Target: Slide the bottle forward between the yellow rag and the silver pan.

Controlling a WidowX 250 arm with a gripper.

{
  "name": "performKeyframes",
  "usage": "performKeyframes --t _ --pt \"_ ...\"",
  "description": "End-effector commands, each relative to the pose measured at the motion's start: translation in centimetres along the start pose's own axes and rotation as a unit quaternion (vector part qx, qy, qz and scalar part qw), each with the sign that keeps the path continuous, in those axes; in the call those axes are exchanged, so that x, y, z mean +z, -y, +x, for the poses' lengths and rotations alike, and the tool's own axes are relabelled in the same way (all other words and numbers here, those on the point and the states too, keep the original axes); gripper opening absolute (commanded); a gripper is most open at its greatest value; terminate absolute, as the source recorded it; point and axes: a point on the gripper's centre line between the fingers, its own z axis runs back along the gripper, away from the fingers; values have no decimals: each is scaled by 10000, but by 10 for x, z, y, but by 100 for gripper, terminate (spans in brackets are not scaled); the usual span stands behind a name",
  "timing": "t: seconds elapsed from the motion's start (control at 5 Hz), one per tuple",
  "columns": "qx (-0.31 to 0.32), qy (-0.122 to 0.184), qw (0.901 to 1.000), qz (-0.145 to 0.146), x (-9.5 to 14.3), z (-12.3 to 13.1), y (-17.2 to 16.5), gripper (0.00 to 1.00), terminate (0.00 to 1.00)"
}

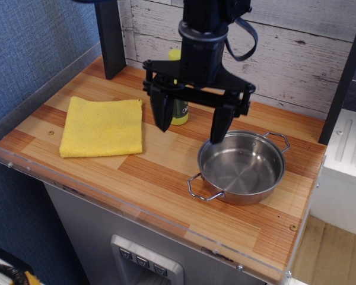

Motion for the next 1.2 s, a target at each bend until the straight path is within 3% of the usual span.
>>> performKeyframes --t 0.0,0.4,0.8,1.0 --pt "1075 421 9933 77 22 42 -22 100 0" --pt "1700 533 9840 -50 21 80 -47 100 0" --pt "1943 681 9785 135 18 100 -55 100 0" --pt "2032 728 9764 28 11 112 -56 100 0"
